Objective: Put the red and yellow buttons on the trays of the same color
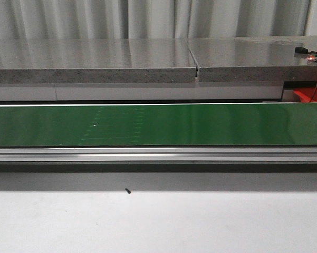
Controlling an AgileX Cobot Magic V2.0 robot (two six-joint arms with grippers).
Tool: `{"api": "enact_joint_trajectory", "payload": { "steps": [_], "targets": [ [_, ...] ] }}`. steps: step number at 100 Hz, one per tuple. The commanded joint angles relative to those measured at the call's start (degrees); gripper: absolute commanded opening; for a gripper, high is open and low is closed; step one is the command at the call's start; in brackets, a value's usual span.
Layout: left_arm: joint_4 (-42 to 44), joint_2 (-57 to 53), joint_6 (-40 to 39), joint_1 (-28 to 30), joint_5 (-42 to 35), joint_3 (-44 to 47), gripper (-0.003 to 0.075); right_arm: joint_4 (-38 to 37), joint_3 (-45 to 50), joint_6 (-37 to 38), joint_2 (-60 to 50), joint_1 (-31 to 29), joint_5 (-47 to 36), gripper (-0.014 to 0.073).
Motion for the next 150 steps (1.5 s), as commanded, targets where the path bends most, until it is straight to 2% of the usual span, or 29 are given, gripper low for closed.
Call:
{"api": "enact_joint_trajectory", "payload": {
  "steps": [1,20,28,109,116,123,135,142,150],
  "targets": [
    [-1.4,0.4,-0.3,-0.4,-4.1,-1.5,-0.0020,0.4,2.0,-0.5,-4.8,0.1,-2.6,0.0456],
    [-1.4,0.4,-0.3,-0.4,-4.1,-1.5,-0.0020,1.9,8.5,-0.5,-13.3,0.1,-1.9,0.0058],
    [-1.4,0.4,-0.3,-0.4,-4.1,-1.5,-0.0020,2.3,10.3,-0.5,-16.1,0.1,-1.8,-0.0075],
    [-1.4,0.4,-0.3,-0.4,-4.2,-1.4,-0.0003,2.4,11.7,-0.5,-18.7,0.1,-1.1,-0.0068],
    [-1.4,0.4,-0.3,-0.4,-3.9,-1.4,0.0061,2.4,11.7,-0.5,-18.7,0.1,-1.1,-0.0068],
    [-1.4,0.4,-0.3,-0.4,-3.4,-1.4,0.0169,2.4,11.7,-0.5,-18.7,0.1,-1.1,-0.0068],
    [-1.4,0.4,-0.3,-0.4,-2.5,-1.4,0.0443,2.4,11.7,-0.5,-18.7,0.1,-1.1,-0.0068],
    [-1.4,0.4,-0.3,-0.4,-2.8,-1.2,0.0576,2.4,11.7,-0.5,-18.7,0.1,-1.1,-0.0068],
    [-1.4,0.4,-0.4,-0.4,-2.8,-1.2,0.0651,2.4,11.7,-0.5,-18.7,0.1,-1.1,-0.0068]
  ]
}}
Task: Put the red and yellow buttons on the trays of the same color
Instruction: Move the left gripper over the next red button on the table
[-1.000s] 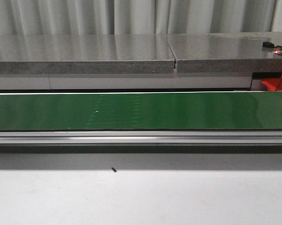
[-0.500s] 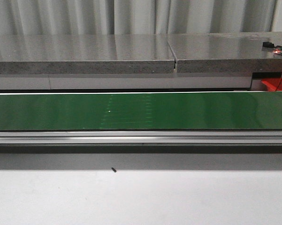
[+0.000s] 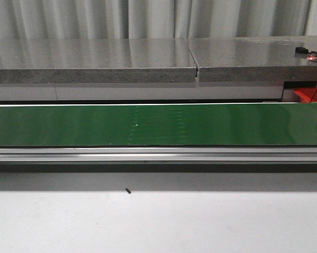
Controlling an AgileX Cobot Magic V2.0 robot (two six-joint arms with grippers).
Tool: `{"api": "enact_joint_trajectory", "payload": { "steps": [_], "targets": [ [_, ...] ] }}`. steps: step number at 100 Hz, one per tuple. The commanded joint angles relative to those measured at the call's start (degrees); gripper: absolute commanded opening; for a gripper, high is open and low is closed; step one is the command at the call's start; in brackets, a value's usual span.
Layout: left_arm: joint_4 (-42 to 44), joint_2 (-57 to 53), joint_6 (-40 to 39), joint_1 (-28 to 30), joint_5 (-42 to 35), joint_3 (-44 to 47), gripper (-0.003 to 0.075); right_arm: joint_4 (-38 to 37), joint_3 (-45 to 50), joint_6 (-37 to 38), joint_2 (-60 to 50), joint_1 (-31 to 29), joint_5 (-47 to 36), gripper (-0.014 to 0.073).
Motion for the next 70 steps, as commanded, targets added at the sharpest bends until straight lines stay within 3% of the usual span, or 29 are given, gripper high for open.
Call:
{"api": "enact_joint_trajectory", "payload": {
  "steps": [1,13,32,41,70],
  "targets": [
    [-1.4,0.4,-0.4,-0.4,-3.5,-1.6,0.0654,1.4,-1.3,-0.4,-0.2,0.1,-3.2,-0.0068],
    [1.6,0.5,-6.4,0.4,-3.7,-2.5,0.0656,1.4,-1.3,-0.4,-0.2,0.1,-3.2,-0.0068],
    [23.0,6.4,-25.8,4.7,0.1,-10.0,0.0651,1.4,-1.3,-0.4,-0.2,0.1,-3.2,-0.0068],
    [28.3,11.5,-31.7,6.3,2.0,-13.6,0.0637,1.4,-1.3,-0.4,-0.2,0.1,-3.2,-0.0068],
    [31.6,33.8,-33.9,15.3,8.7,-28.4,0.0637,1.4,-1.3,-0.4,-0.2,0.1,-3.2,-0.0068]
  ]
}}
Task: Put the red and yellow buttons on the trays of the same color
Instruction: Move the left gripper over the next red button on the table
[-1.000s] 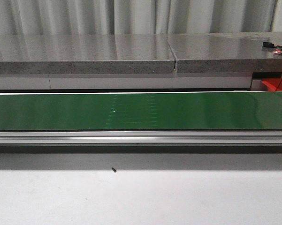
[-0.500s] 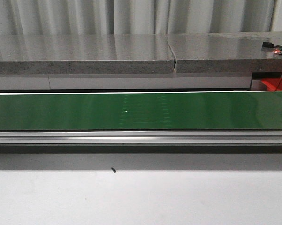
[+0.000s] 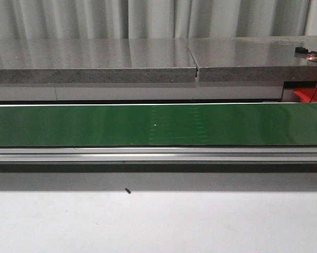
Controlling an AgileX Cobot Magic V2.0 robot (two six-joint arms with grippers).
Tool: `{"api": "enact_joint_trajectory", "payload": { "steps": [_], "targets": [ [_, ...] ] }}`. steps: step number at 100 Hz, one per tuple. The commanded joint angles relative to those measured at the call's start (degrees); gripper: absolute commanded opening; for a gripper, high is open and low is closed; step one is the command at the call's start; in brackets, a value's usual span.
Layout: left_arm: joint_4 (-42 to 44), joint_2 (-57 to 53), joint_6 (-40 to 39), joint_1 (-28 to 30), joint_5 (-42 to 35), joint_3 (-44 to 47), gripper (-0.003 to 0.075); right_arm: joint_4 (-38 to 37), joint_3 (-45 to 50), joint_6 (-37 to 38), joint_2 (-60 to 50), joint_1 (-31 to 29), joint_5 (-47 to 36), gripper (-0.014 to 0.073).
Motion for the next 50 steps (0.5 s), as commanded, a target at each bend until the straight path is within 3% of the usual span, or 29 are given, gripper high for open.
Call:
{"api": "enact_joint_trajectory", "payload": {
  "steps": [1,25,50],
  "targets": [
    [0.9,6.8,-1.0,2.8,-1.1,-6.1,0.0637,1.3,-1.3,-0.4,-0.2,0.1,-3.2,-0.0068],
    [0.9,21.7,-1.8,11.0,-1.2,-14.5,0.0637,1.3,-1.3,-0.4,-0.2,0.1,-3.2,-0.0068],
    [1.1,31.2,-1.8,16.5,-2.2,-15.9,0.0637,1.3,-1.3,-0.4,-0.2,0.1,-3.2,-0.0068]
  ]
}}
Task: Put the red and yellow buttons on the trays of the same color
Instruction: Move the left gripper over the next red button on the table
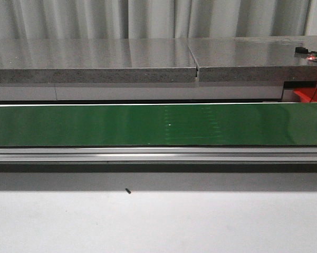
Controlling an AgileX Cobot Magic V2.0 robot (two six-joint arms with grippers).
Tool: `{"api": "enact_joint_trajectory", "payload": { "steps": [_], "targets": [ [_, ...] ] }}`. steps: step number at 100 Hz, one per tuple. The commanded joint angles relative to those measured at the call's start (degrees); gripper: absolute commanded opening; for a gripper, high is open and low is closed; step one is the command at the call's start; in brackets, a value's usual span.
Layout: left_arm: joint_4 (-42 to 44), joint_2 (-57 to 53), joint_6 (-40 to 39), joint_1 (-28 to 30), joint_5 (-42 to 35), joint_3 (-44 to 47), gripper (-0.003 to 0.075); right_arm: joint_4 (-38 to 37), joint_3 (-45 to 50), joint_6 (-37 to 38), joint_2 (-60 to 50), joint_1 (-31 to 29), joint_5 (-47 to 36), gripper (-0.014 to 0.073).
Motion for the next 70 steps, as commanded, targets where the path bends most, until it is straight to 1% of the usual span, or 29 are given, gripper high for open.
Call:
{"api": "enact_joint_trajectory", "payload": {
  "steps": [1,19,40,53,70],
  "targets": [
    [0.5,1.3,-0.8,1.5,-3.3,-2.1,0.0637,1.3,-1.3,-0.4,-0.2,0.1,-3.2,-0.0068],
    [0.6,5.9,-0.8,4.1,-4.9,-2.1,0.0637,1.3,-1.3,-0.4,-0.2,0.1,-3.2,-0.0068],
    [0.3,7.5,-0.8,7.8,-8.0,-2.1,0.0636,1.3,-1.3,-0.4,-0.2,0.1,-3.2,-0.0068],
    [0.4,8.5,-0.8,8.5,-9.4,-2.3,0.0637,1.3,-1.3,-0.4,-0.1,0.1,-3.2,-0.0068],
    [0.8,11.2,-0.8,8.5,-8.9,-3.2,0.0637,1.3,-1.3,-0.4,-0.1,0.1,-3.2,-0.0068]
  ]
}}
